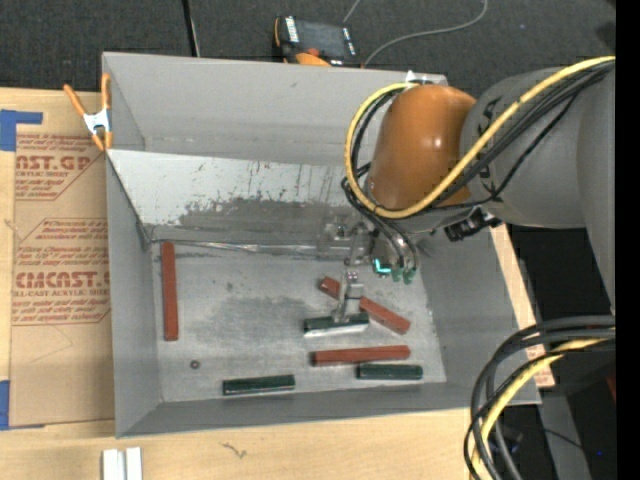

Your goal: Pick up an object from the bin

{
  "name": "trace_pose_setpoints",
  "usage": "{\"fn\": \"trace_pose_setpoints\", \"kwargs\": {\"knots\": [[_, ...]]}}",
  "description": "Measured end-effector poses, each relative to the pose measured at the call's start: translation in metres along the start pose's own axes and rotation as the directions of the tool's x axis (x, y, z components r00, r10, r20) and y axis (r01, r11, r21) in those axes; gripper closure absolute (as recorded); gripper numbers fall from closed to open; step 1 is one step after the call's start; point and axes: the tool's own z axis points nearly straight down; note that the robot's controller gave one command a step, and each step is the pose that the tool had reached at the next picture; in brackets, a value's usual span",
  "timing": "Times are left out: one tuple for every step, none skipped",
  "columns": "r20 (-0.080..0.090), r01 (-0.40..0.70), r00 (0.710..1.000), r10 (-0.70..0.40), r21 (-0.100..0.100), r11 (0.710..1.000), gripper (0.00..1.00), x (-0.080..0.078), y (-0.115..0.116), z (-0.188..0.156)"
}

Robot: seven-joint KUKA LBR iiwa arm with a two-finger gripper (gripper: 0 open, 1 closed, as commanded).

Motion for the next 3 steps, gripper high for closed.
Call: {"fn": "trace_pose_setpoints", "kwargs": {"knots": [[-0.004, 0.02, 1.0, -0.02, 0.001, 1.0, 0.0, 0.067, -0.041, 0.088], [0.005, 0.022, 1.0, -0.022, 0.001, 1.0, 1.0, 0.063, -0.039, 0.084], [0.004, 0.289, 0.957, -0.289, 0.002, 0.957, 1.0, 0.068, -0.051, 0.084]]}}
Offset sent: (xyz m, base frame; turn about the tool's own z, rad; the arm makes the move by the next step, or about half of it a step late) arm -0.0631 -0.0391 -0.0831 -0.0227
